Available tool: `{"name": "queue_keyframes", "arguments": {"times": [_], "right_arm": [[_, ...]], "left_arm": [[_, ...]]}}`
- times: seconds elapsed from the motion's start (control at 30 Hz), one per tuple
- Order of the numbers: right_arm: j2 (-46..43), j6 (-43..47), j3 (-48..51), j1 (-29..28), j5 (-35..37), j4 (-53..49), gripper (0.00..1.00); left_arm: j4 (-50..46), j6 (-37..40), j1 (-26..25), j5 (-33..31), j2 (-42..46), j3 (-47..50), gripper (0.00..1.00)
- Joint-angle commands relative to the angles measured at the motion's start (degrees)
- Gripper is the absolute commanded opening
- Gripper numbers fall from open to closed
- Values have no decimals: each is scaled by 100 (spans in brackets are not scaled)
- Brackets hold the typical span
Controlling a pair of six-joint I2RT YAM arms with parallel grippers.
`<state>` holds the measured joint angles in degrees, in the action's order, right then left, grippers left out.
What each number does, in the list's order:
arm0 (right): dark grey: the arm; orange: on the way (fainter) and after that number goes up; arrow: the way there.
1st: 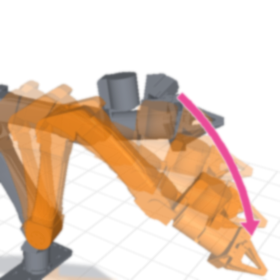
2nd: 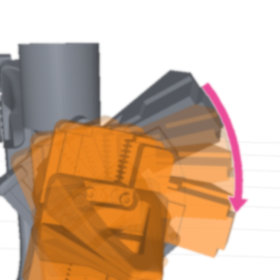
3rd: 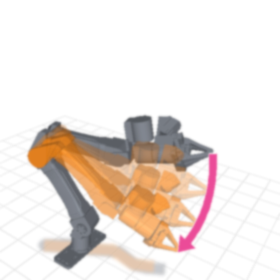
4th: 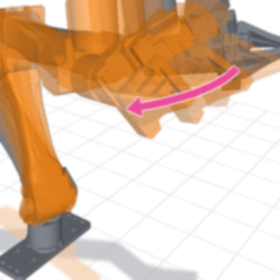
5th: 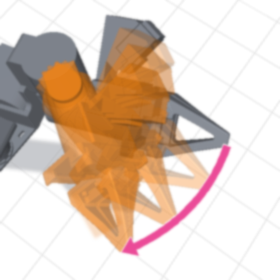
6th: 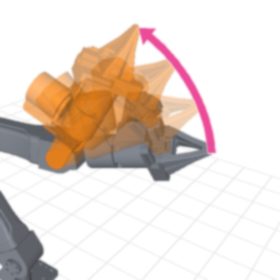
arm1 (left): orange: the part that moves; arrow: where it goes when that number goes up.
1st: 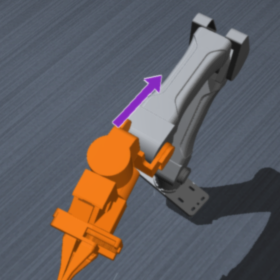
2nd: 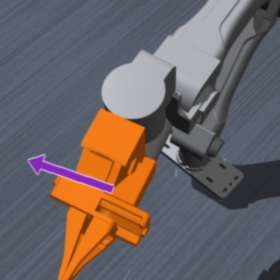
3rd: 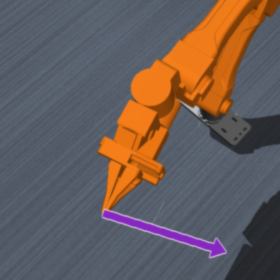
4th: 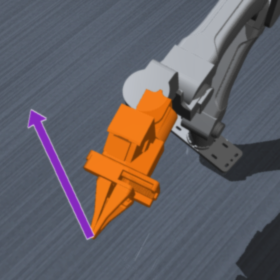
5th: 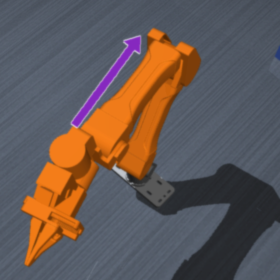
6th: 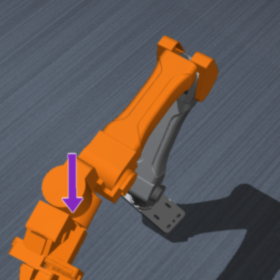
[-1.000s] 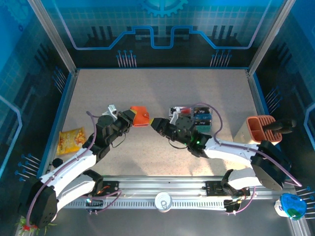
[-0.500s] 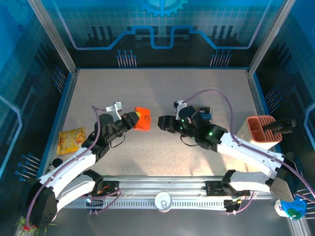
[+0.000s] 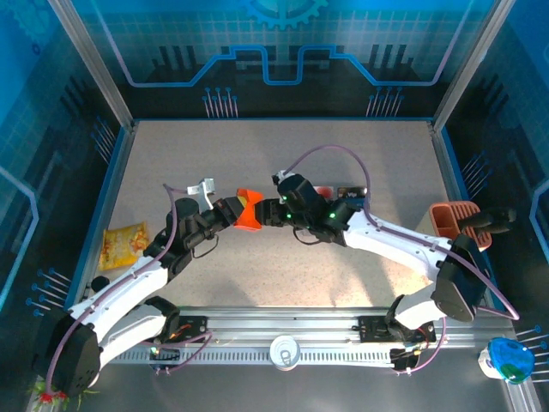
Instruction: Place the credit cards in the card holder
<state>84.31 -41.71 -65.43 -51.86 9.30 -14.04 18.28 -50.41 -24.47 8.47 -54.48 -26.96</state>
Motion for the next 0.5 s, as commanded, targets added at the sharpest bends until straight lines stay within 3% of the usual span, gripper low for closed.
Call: {"name": "queue_keyframes", "arguments": {"times": [0.0, 0.27, 0.47], "right_arm": [[182, 89, -276, -93, -58, 138, 57], [720, -108, -271, -104, 122, 202, 54], [683, -363, 283, -105, 221, 354, 31]], "left_arm": [[44, 102, 21, 82, -37, -222, 0], [80, 66, 13, 43, -87, -242, 0], [102, 58, 6, -3, -121, -261, 0]]}}
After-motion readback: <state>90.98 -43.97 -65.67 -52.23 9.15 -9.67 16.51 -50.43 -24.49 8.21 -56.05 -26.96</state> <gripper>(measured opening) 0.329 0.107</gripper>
